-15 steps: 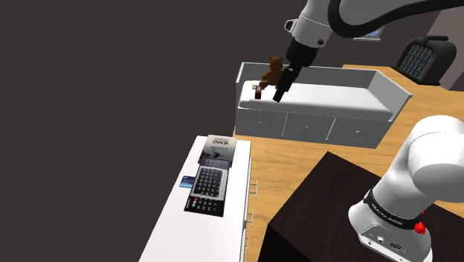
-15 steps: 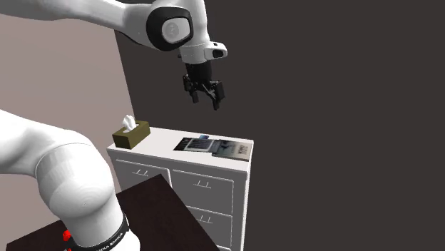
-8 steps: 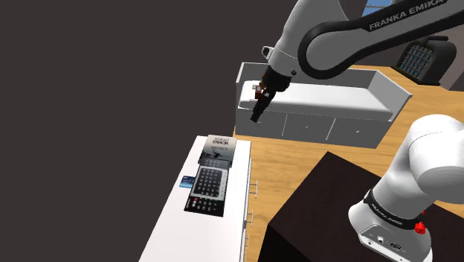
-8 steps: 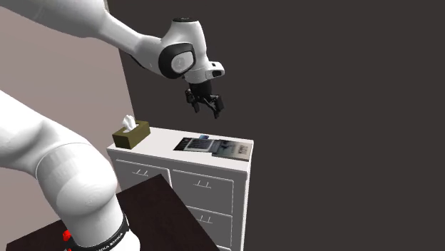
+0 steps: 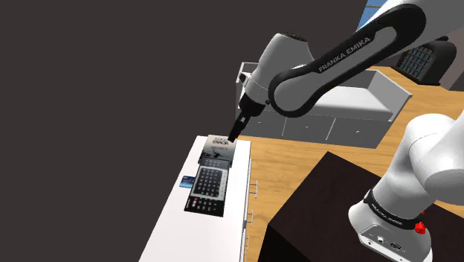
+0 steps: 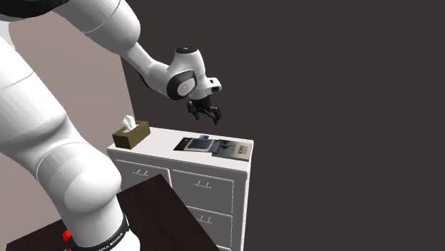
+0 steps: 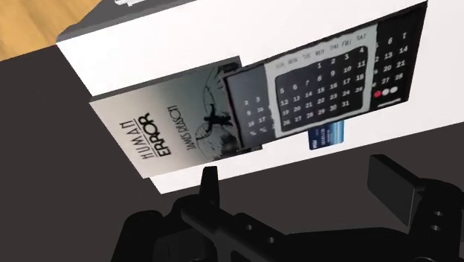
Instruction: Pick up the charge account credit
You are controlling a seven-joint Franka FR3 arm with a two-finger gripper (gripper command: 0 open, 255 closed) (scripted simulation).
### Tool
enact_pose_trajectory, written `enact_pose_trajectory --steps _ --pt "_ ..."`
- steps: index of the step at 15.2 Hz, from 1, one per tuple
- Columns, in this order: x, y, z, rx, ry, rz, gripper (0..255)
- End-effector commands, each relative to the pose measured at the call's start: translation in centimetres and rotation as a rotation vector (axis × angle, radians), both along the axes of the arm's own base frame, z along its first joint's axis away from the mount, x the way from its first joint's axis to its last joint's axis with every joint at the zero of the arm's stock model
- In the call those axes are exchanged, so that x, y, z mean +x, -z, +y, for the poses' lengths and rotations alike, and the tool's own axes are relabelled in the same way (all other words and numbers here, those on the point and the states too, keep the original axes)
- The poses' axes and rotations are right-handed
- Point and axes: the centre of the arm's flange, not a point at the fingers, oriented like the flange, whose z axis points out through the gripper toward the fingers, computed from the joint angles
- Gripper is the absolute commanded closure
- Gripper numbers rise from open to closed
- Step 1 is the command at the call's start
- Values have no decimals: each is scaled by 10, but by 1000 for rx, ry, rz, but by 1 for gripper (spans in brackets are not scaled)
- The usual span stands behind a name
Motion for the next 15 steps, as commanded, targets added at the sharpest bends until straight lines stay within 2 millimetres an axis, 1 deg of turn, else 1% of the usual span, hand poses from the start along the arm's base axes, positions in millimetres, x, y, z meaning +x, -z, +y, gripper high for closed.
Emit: enact_pose_trajectory --steps 1,15 --pt "10 19 16 7 -22 -22 0" --pt "69 137 133 50 -180 -159 0"
